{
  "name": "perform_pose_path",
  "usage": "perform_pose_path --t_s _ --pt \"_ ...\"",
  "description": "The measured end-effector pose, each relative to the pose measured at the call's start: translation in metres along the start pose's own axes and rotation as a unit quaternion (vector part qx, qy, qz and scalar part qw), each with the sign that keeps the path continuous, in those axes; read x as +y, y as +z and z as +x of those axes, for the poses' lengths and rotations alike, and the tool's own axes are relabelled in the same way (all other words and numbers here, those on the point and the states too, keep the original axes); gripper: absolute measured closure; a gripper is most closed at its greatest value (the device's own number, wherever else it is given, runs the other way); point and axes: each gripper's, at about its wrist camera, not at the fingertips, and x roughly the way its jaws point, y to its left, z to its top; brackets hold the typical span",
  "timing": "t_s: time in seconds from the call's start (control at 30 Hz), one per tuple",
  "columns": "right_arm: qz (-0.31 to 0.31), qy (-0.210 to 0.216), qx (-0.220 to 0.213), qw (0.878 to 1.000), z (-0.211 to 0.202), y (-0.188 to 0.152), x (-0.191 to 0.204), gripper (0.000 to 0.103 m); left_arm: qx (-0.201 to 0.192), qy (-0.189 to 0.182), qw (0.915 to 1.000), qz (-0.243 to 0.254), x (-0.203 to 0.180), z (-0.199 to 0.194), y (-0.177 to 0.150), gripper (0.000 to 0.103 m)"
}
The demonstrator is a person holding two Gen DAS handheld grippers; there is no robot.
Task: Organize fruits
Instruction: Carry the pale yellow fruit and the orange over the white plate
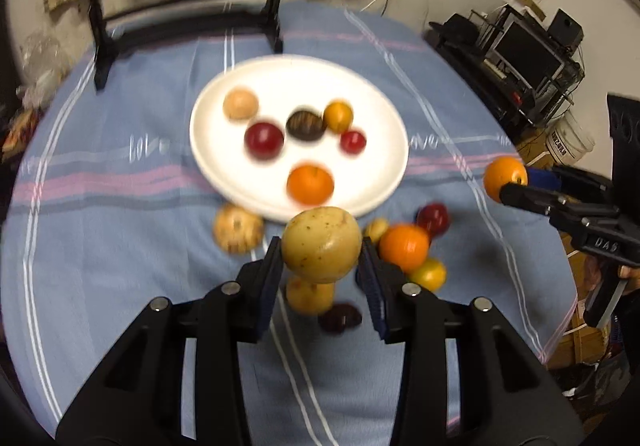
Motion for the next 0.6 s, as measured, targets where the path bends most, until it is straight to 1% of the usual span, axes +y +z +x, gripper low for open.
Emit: perform_pose_path --t_s 0.13,0.23,0.4,0.47,0.6 --pt "-0.009 0.005 -0.024 1.000 0.004 0.039 -0.001 0.064 -0.014 0.016 0.9997 0.010 -0.003 0.002 0.034 0.064" --pt "-0.008 0.011 -0.027 1.000 0.020 0.062 -0.003 0.064 -0.017 0.028 0.9994 0.008 -0.002 0.013 0.058 0.064" --pt "0.000 0.021 -0.018 1.000 0.053 0.084 -0.004 0.064 -0.004 0.059 0.9982 0.007 0.000 0.043 0.087 0.064" --pt "0.001 0.026 -0.011 1.000 0.066 0.091 -0.004 0.064 0.001 0.071 0.9974 0.011 0.000 0.054 0.092 0.064" --pt "0.001 0.032 0.004 0.999 0.091 0.099 -0.006 0.064 0.011 0.082 0.9965 0.012 0.004 0.071 0.099 0.064"
